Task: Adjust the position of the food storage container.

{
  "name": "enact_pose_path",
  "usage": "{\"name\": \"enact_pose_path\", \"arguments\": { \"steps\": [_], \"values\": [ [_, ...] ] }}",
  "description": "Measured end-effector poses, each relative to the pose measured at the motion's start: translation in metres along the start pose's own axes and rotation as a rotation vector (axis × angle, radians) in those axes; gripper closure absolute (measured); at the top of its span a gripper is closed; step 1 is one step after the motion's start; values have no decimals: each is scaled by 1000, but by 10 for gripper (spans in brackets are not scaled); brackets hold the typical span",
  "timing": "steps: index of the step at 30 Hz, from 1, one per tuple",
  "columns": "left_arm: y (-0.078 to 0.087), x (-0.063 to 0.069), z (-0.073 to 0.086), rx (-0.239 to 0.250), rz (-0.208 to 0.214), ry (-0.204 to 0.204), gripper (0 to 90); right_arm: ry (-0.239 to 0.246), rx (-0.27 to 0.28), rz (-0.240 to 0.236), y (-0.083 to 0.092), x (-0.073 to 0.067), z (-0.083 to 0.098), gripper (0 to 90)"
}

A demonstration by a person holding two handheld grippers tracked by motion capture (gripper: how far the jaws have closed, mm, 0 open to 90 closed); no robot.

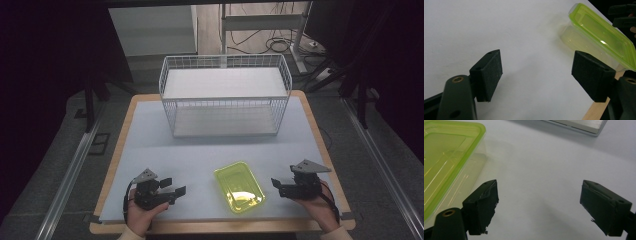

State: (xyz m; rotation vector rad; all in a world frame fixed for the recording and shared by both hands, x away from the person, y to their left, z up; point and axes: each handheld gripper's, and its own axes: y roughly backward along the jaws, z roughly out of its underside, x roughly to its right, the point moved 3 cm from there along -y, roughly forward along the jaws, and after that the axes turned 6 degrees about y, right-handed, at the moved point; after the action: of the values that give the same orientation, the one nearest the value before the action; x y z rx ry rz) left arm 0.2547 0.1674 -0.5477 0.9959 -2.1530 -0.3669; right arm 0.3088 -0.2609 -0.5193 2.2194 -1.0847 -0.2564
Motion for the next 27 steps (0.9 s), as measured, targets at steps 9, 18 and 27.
{"name": "enact_pose_path", "arguments": {
  "steps": [9,18,27],
  "values": [
    [-1,-1,0,-4,-2,-1,241,-12,15,-24,1,2,1,234],
    [-2,-1,1,-9,-4,-4,240,-25,32,-31,12,1,-4,588],
    [-1,-1,1,-5,-4,0,240,-2,42,-84,26,-7,-10,885]
  ]
}}
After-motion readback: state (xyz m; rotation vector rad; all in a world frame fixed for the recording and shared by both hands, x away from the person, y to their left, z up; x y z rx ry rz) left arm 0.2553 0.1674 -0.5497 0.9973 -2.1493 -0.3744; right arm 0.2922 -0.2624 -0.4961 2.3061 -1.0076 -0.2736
